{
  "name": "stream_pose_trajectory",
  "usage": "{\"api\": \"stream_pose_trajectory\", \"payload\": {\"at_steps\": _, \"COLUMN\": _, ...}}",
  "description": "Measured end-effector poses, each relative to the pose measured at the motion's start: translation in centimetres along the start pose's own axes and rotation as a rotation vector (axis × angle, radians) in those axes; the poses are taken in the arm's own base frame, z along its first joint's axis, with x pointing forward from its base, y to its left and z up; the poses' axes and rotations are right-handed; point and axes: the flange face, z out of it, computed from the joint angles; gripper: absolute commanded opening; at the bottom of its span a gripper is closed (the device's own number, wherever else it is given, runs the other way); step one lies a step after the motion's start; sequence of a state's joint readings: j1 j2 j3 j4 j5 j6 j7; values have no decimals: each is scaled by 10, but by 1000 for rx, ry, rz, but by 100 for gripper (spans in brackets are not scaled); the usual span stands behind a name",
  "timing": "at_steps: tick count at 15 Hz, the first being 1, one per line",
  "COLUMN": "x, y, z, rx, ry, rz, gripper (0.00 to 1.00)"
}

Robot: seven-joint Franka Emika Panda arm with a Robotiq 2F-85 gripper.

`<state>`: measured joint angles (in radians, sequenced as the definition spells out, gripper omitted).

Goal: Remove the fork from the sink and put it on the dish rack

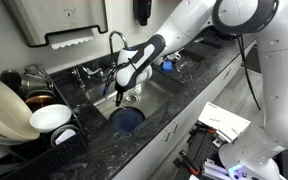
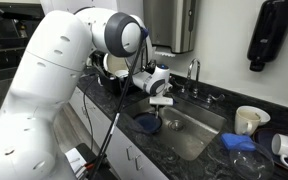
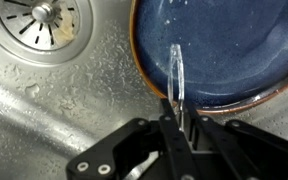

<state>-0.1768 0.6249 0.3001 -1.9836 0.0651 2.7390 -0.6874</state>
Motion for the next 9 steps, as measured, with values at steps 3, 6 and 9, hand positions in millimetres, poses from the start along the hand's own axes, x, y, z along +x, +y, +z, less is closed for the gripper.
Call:
{"api": "stream_pose_trajectory", "payload": {"at_steps": 3, "x": -4, "y": -7, "z": -7, "rx": -13, "ry": 66, "rz": -17, "gripper": 15}}
{"api": "stream_pose_trajectory", "payload": {"at_steps": 6, "x": -9, "y": -7, "z": -8, "rx": -19, "ry": 72, "rz": -6, "gripper": 15}}
{"api": "stream_pose_trajectory", "payload": {"at_steps": 9, "x": -9, "y": -7, "z": -9, "rx": -21, "ry": 73, "rz": -6, "gripper": 15}}
